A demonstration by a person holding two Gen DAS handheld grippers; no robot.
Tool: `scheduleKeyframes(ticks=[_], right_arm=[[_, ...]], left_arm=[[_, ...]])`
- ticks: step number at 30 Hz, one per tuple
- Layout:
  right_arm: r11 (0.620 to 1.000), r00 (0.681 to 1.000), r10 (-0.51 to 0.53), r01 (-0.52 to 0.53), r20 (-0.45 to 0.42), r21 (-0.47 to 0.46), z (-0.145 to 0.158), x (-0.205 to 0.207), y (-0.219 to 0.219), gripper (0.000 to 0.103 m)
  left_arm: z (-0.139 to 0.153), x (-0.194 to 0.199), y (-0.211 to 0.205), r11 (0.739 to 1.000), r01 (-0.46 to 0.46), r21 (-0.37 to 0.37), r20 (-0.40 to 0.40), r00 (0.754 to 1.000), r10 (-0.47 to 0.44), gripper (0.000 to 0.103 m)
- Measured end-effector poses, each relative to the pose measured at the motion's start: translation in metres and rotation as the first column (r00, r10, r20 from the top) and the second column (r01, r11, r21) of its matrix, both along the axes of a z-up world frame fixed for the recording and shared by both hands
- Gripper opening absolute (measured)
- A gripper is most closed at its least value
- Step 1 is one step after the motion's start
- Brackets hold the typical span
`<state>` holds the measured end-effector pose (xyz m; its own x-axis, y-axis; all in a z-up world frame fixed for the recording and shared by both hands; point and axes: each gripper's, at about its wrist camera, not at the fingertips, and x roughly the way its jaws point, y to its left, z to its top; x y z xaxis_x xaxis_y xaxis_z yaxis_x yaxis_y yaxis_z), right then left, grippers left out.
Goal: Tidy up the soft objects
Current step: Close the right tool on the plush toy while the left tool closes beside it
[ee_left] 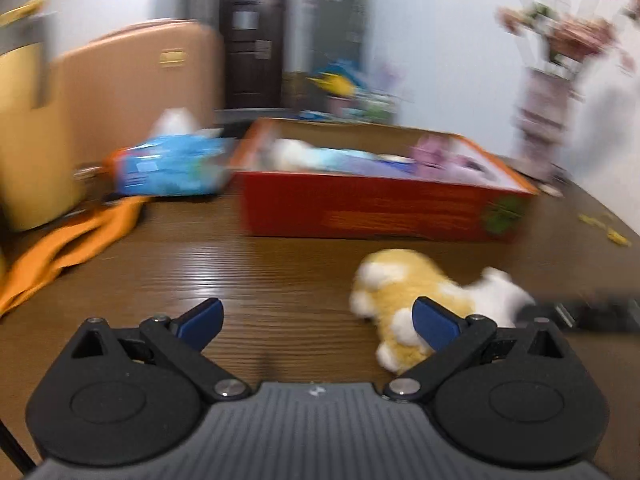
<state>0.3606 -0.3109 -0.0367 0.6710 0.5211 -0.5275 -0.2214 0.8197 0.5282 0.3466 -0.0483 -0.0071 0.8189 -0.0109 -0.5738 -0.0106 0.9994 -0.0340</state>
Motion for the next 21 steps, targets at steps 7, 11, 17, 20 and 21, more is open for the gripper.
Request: scheduleKeyframes(ticks=[7, 11, 17, 20, 21], right_arm=[[0.988, 0.991, 0.133, -0.132, 0.008, -0.078, -0.007, -0.029, 0.065, 0.022], [0.976, 0.978, 0.207, -0.205, 0.022, -0.072, -0.004, -0.034, 0.082, 0.021], [0.971, 0.996, 0.087, -0.079, 0.026, -0.227, 0.001, -0.059, 0.053, 0.024], [0.968, 0.996, -0.075, 0.082, 0.038, -0.239, 0.005, -0.067, 0.017, 0.024], [0.964, 0.992, -0.114, 0.121, 0.045, -0.236, 0.007, -0.069, 0.009, 0.025]], left_arm=[[0.014, -0.011, 0.041, 0.996, -0.076, -0.046, -0.003, 0.997, 0.076, 0.103], [0.020, -0.016, 0.030, 0.996, 0.048, -0.076, 0.028, 0.999, -0.046, 0.103], [0.010, 0.006, -0.011, 0.983, 0.139, -0.116, -0.035, 0.989, -0.144, 0.103], [-0.005, 0.011, -0.037, 0.986, 0.145, -0.078, -0.052, 0.987, -0.149, 0.103], [-0.010, 0.013, -0.044, 0.987, 0.149, -0.053, -0.059, 0.987, -0.152, 0.103]])
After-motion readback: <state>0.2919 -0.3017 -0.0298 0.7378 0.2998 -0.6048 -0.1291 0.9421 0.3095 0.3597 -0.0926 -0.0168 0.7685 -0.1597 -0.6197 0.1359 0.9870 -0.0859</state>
